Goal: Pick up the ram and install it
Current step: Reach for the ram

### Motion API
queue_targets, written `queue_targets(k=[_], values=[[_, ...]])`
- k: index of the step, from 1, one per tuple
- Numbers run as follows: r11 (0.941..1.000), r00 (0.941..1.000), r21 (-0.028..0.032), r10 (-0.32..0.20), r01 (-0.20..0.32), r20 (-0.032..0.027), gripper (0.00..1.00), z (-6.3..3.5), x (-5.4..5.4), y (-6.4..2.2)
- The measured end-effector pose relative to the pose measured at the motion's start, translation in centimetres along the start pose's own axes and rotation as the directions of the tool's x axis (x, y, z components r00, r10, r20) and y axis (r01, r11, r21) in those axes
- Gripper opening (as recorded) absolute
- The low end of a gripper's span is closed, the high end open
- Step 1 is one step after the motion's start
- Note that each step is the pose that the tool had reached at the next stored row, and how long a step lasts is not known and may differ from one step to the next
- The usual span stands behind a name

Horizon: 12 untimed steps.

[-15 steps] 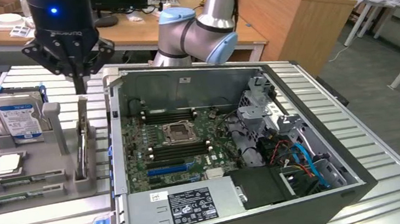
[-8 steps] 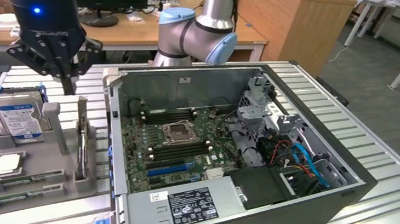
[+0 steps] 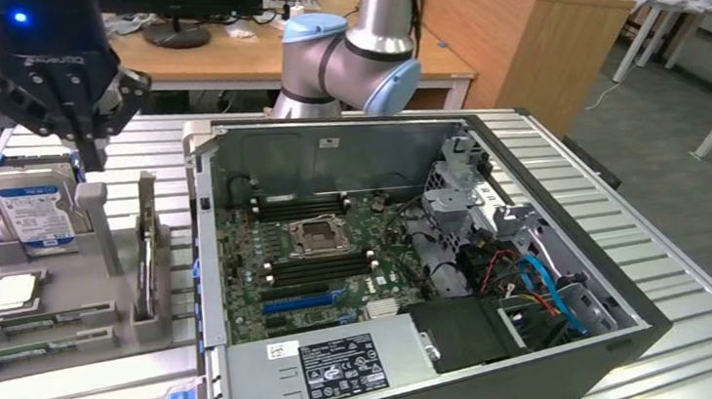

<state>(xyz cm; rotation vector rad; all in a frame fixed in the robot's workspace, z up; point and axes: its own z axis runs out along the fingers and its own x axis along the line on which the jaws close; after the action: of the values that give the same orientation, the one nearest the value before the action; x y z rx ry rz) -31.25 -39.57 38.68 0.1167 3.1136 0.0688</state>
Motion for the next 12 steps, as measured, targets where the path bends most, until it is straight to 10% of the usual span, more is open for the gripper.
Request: queue_targets(k=[12], values=[[1.0, 1.0, 0.0, 0.0, 0.0, -0.0001, 0.11, 0.04, 3.7, -0.26]])
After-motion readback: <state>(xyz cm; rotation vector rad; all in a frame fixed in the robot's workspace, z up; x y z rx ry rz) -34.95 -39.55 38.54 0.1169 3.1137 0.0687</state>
